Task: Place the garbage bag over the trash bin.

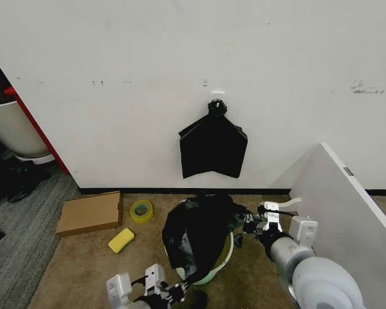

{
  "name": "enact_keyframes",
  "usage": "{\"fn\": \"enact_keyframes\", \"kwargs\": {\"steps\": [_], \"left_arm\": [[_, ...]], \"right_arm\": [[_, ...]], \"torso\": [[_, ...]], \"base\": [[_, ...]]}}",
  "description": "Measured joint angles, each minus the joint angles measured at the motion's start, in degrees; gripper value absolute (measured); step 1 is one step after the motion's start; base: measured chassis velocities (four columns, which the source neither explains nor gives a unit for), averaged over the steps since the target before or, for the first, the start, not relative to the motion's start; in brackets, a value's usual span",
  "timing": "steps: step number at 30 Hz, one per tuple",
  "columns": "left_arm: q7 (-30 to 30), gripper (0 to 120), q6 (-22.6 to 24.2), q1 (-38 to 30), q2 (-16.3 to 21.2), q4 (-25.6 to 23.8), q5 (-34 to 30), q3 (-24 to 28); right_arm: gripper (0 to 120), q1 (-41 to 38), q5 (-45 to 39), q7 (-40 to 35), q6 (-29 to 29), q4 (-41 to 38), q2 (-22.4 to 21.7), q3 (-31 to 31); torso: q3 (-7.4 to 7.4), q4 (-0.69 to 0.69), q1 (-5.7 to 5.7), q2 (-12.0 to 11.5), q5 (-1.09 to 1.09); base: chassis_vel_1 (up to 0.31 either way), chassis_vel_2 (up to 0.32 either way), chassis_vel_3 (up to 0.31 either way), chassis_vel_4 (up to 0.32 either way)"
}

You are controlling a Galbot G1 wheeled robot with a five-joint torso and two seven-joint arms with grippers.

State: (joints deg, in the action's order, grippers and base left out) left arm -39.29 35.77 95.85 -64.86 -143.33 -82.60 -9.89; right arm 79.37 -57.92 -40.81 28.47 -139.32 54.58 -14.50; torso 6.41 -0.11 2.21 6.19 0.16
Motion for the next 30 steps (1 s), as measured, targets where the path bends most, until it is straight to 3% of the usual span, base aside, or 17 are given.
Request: {"fn": "enact_keyframes", "kwargs": {"steps": [6,9,18,22,26,30], "left_arm": [[4.03,0,6.04,-1.55,0.67,0.03,-0.16,2.95],[3.98,0,6.57,-2.02,1.53,0.04,-0.65,3.64],[0.41,0,6.71,-0.46,3.24,0.08,-2.1,5.14],[-4.26,0,6.65,2.07,4.31,0.09,-3.17,4.84],[-5.26,0,5.84,2.09,4.7,0.1,-3.17,3.69],[-5.28,0,2.25,-1.47,3.36,0.09,-1.36,1.76]], "right_arm": [[0,1.88,5.99,9.76,-12.5,-2.52,-1.16,-1.99],[0,1.94,7.01,10.7,-13.8,-3.15,-1.48,-2.44],[0,3.22,1.37,1.39,-0.91,-3.9,-4.01,-2.44],[0,2.79,0.64,0.62,0.9,-3.92,-4.22,-1.37],[0,1.98,0.8,1.31,0.93,-3.92,-4.05,-0.91],[0,0.12,2.83,5.26,-2.52,-3.99,-3.03,-0.17]], "torso": [[0.0,0.0,0.0,0.0,-0.01],[0.0,0.0,0.0,0.0,0.0],[0.0,0.0,0.0,0.0,-0.01],[0.0,0.0,0.0,0.0,-0.01],[0.0,0.0,0.0,0.0,-0.01],[0.0,0.0,0.0,0.0,-0.02]], "base": [[0.0,0.0,0.0,0.0],[0.0,0.0,0.0,0.0],[0.0,0.0,0.0,0.0],[0.0,0.0,0.0,0.0],[0.0,0.0,0.0,0.0],[0.0,0.0,0.0,0.0]]}}
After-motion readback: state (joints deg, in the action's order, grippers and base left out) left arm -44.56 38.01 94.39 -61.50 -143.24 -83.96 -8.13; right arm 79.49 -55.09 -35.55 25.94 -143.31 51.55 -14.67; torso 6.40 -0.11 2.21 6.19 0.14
